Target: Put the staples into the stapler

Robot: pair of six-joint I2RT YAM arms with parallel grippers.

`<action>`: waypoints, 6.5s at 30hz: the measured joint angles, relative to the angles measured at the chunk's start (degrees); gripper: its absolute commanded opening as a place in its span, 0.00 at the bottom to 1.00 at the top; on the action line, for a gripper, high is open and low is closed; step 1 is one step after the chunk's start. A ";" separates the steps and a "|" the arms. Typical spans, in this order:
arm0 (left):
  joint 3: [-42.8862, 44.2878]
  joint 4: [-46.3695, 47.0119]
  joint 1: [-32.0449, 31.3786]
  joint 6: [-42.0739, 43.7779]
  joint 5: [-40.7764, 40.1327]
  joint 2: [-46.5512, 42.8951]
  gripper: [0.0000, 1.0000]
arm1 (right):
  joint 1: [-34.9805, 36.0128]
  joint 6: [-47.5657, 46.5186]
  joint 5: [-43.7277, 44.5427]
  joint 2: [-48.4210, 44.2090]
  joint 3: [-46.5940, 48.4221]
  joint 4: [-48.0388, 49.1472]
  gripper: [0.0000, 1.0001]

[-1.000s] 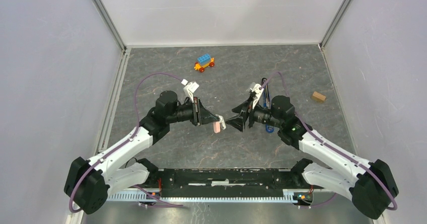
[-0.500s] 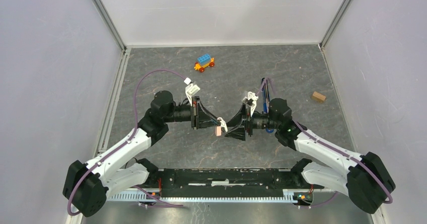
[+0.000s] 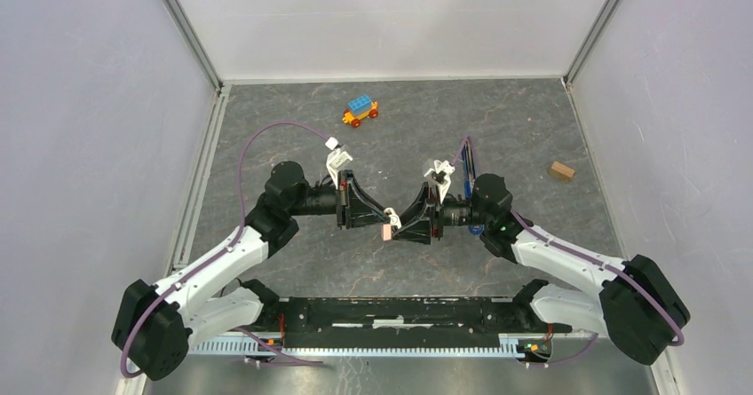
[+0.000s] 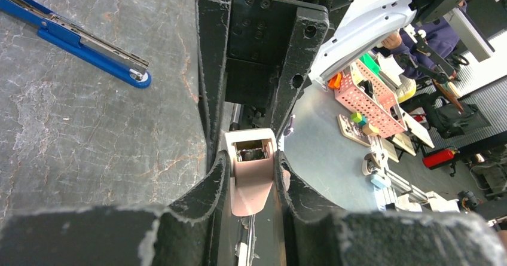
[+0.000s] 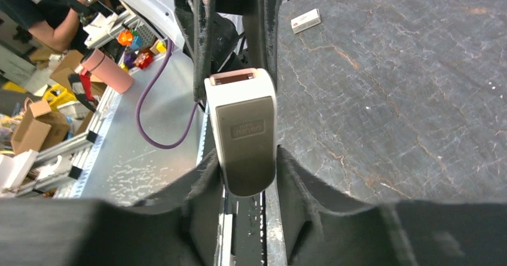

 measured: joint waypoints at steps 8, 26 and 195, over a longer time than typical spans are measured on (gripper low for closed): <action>0.00 -0.57 0.00 0.07 0.20 0.13 0.52 | 0.35 1.09 -0.35 0.63 -0.02 1.27 0.06; -2.89 -1.42 -0.17 -0.59 -4.81 -1.70 0.65 | 0.42 11.10 3.63 2.49 -0.11 8.33 0.04; 16.52 -49.29 2.45 16.24 -28.96 -5.64 0.82 | 16.37 -12.46 50.16 1.62 7.54 -27.87 0.16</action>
